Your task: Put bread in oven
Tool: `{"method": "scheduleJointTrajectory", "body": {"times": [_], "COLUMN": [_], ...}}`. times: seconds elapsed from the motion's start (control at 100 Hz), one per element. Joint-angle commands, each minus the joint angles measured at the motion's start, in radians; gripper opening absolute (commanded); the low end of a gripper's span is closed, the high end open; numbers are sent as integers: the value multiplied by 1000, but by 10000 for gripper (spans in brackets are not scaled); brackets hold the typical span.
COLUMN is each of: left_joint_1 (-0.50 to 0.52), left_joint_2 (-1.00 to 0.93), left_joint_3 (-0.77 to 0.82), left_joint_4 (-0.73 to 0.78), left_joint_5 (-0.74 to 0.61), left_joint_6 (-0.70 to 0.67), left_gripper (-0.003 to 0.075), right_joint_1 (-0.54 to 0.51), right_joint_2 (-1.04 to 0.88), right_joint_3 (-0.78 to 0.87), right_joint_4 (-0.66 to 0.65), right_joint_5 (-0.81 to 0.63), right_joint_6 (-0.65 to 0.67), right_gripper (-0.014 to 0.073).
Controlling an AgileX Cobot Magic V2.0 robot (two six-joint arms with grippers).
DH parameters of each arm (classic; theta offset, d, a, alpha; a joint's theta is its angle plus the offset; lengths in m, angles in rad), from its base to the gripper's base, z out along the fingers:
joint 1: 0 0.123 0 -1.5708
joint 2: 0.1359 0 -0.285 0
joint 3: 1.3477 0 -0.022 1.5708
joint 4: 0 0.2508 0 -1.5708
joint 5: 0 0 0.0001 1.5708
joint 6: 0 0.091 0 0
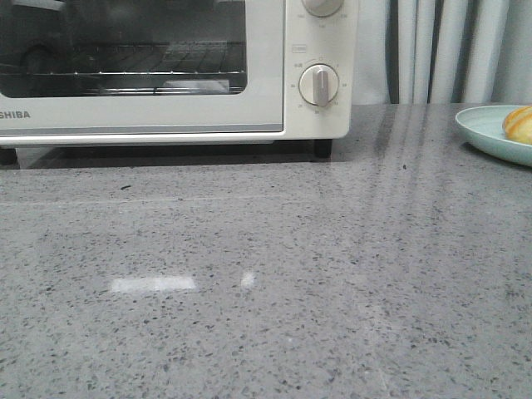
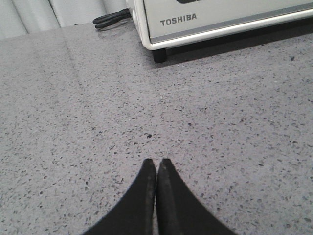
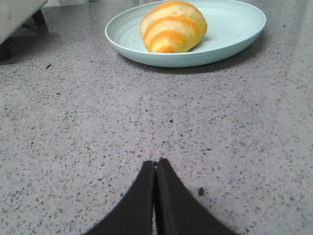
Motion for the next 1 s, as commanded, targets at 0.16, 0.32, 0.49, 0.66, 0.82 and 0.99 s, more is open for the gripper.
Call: {"method": "scheduleJointTrajectory", "body": {"times": [0.16,0.32,0.49,0.66,0.82,0.99], "left_joint_1": [2,2,2,2,2,2], "left_joint_2": [-31,-31,-31,-31,-31,-31], "left_joint_3": [23,23,23,23,23,23], "left_joint_4": [-18,-18,-18,-18,-18,-18], "left_joint_5": [-40,-40,-38,-38,-38,-40], "left_joint_6": [-11,-11,-11,-11,-11,-11], "left_gripper": [-21,-21,-21,-21,-21,-21], "right_joint_1": [0,0,0,0,0,0], "right_joint_2": [11,11,11,11,11,11], "right_joint_3": [13,13,13,13,13,13], "right_joint_4": [-14,-14,-14,-16,-26,-1], "right_joint_5": [-32,-32,-32,-55,-196,-333], "right_joint_6": [-6,-6,-6,-6,-6,-6], "right_gripper": [-50,-50,-50,-50,-50,-50]}}
